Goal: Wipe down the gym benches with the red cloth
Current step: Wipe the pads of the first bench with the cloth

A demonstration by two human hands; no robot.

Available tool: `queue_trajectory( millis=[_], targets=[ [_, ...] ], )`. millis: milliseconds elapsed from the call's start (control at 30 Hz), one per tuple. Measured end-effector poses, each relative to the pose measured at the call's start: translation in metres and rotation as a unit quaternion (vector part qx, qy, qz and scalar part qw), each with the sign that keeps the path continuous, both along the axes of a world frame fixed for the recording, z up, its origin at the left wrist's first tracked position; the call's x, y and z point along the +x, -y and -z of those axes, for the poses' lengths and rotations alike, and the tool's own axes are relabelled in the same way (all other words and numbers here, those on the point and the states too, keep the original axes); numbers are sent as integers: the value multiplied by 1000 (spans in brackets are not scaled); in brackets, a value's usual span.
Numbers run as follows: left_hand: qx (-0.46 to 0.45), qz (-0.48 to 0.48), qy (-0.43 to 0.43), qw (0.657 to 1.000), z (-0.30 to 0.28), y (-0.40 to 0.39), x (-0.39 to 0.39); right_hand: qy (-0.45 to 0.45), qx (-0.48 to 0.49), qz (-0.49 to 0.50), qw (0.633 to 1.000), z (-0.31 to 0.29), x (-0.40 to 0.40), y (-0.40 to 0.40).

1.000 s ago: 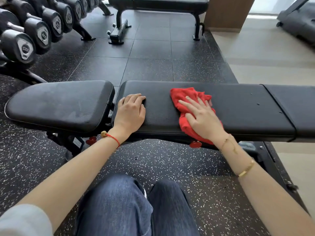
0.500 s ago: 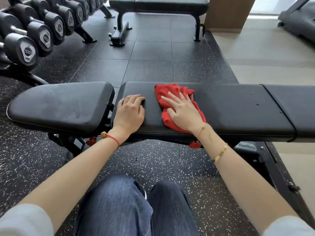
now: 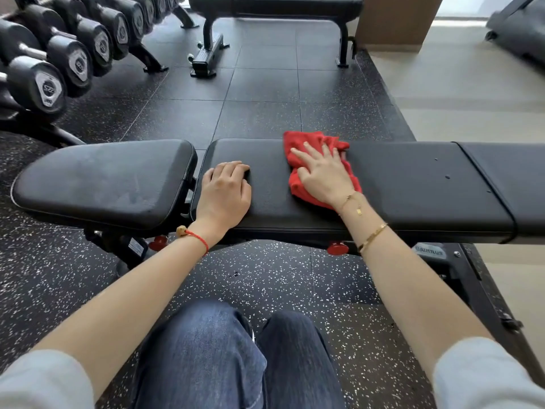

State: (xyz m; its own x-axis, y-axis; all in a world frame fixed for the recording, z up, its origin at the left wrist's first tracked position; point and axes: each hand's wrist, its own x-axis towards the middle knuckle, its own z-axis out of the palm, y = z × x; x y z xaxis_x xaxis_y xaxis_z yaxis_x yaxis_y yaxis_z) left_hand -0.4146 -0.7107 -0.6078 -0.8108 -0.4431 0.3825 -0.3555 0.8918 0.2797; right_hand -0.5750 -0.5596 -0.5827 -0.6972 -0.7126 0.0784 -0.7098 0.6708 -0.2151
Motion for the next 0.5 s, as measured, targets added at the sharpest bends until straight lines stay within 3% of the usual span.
queue_trajectory(
  millis=[200,367,500],
  targets=[
    [3,6,-4,1000,-1,1,2,-1,-57,-81,995,6,45,-43],
    [1,11,7,1000,0,0,3,-10,-50,27,998,6,7,-85],
    [-12,1,9,1000,0,-1,0,13,-4,116,993,-1,-31,-58]
  ],
)
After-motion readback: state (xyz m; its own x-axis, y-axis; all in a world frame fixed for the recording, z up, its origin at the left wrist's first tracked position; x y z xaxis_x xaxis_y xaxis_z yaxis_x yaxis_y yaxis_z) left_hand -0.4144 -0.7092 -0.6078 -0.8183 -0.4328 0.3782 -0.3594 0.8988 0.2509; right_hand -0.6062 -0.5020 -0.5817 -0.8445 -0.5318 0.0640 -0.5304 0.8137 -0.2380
